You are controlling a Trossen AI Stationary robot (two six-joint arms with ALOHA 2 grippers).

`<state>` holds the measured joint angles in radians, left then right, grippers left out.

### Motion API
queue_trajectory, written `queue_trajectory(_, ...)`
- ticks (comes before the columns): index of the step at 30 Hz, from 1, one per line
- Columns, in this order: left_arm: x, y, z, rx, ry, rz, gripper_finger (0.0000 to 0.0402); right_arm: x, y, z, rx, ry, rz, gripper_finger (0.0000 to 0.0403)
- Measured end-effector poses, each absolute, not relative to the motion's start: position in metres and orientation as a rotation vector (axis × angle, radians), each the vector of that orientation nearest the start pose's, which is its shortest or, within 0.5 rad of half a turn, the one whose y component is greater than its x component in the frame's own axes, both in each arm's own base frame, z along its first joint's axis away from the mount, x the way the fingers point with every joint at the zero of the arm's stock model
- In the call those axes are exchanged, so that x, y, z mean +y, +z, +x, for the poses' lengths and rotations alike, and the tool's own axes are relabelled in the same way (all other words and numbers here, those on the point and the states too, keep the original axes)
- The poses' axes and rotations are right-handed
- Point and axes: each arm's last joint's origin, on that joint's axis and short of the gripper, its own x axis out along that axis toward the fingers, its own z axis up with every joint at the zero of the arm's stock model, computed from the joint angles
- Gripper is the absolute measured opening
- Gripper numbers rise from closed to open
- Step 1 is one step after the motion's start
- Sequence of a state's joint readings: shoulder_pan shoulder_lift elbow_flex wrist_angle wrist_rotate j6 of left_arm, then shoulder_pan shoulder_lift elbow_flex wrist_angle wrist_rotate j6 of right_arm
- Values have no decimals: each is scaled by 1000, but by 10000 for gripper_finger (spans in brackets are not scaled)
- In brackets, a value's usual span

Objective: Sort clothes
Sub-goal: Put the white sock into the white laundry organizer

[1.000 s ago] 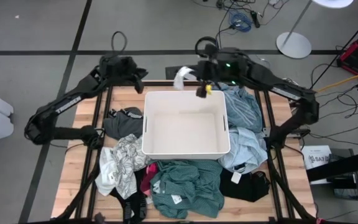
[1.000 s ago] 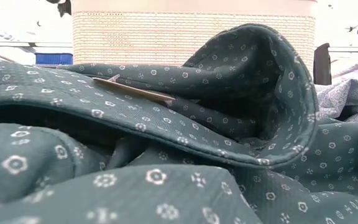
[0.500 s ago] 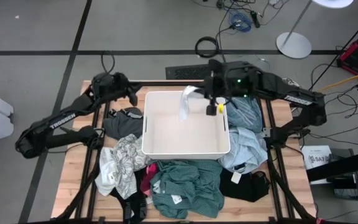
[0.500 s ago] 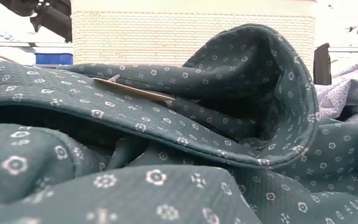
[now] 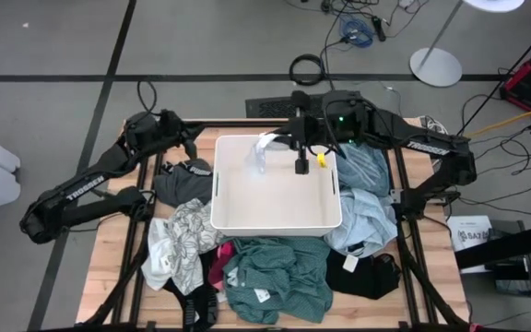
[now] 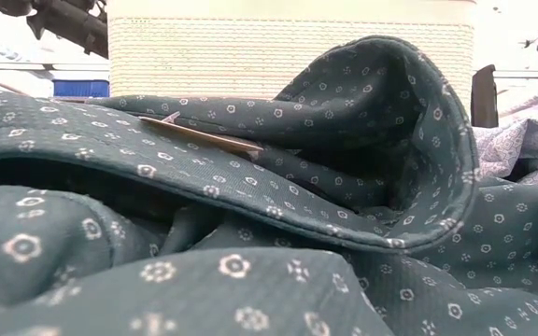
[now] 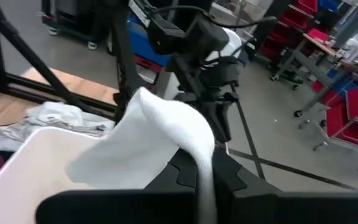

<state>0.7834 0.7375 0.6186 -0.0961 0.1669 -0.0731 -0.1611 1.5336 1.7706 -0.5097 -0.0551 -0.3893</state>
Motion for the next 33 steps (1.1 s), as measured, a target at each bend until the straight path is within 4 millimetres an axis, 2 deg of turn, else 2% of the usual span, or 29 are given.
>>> queue_trajectory(7, 115, 290, 122, 187, 644, -167, 84, -59, 452, 329, 301, -59, -349, 0)
queue_trajectory(10, 115, 290, 122, 187, 645, -166, 84, -60, 445, 332, 336, -2, -322, 0)
queue_trajectory(16, 116, 290, 122, 187, 646, -164, 84, -59, 423, 328, 540, 50, -280, 3)
queue_trajectory(23, 116, 290, 122, 187, 647, -167, 84, -58, 405, 319, 746, 67, -191, 28)
queue_trajectory(33, 116, 290, 122, 185, 648, -172, 84, -57, 402, 317, 785, 78, -197, 79)
